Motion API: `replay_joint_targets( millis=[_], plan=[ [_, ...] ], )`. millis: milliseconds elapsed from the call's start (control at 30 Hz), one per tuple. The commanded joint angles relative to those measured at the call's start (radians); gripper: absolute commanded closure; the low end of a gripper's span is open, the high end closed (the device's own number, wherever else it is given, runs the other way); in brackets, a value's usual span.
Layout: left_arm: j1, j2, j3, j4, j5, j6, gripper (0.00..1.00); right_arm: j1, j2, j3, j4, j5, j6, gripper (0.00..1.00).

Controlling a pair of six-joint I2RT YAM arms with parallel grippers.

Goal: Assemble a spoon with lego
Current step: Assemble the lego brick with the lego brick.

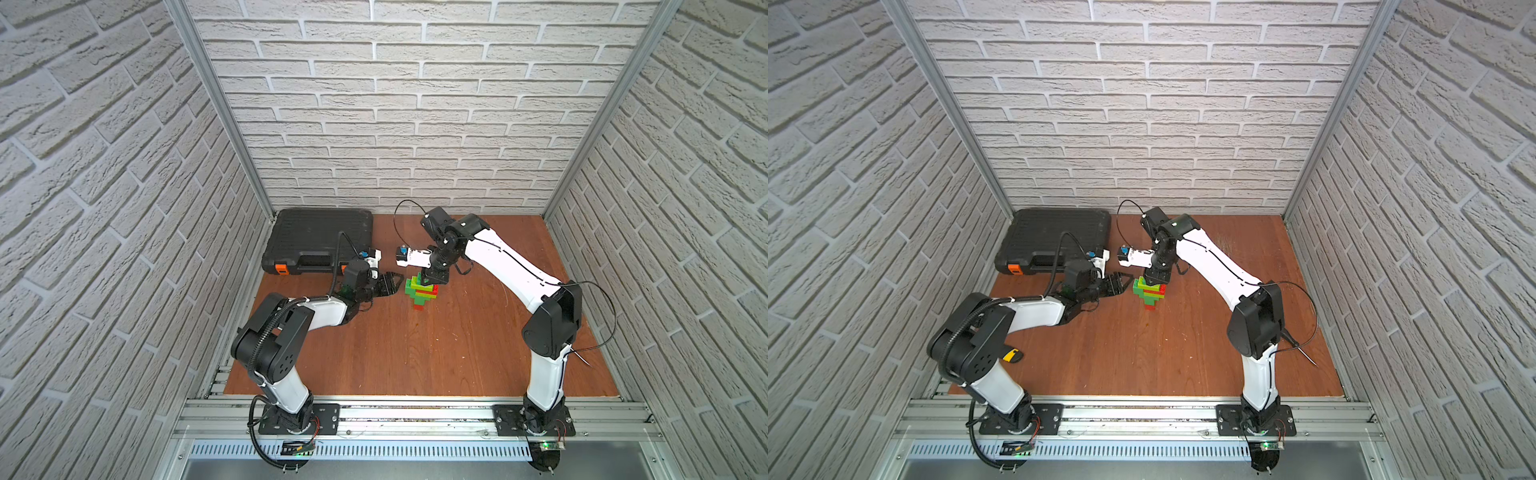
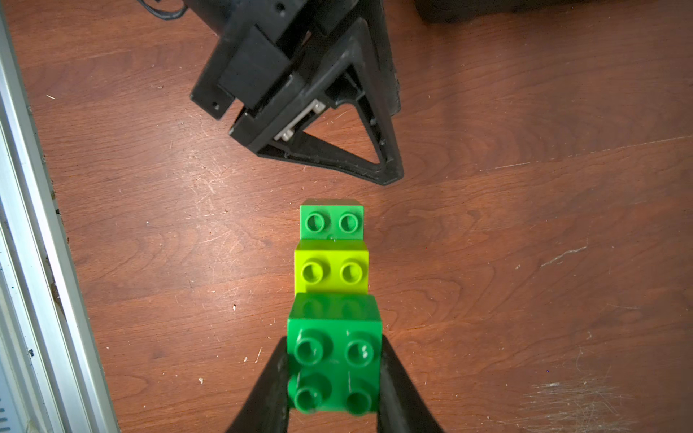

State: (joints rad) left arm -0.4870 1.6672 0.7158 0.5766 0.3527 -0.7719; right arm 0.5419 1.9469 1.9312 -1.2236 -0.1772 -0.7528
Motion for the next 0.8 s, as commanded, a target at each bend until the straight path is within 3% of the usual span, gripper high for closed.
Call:
replay_joint_targets(
  millis=[0, 367, 633, 767],
  plan=[
    [-0.001, -0.008, -0.014, 0.039, -0.008, -0.007, 0.38, -0.004, -0.023, -0.029, -0.037, 0.015, -0.016, 0.92],
    [-0.001, -0.008, -0.017, 0.047, -0.006, -0.017, 0.38, -0.005, -0.035, -0.037, -0.027, 0.010, -0.017, 0.93],
    [-0.002, -0.018, -0.018, 0.033, -0.008, -0.012, 0.38, -0.003, 0.023, -0.087, -0.045, 0.122, -0.004, 0.94],
    [-0.002, -0.031, -0.018, 0.013, -0.015, 0.000, 0.38, -0.001, 0.024, -0.109, -0.061, 0.112, 0.016, 0.94]
  ],
)
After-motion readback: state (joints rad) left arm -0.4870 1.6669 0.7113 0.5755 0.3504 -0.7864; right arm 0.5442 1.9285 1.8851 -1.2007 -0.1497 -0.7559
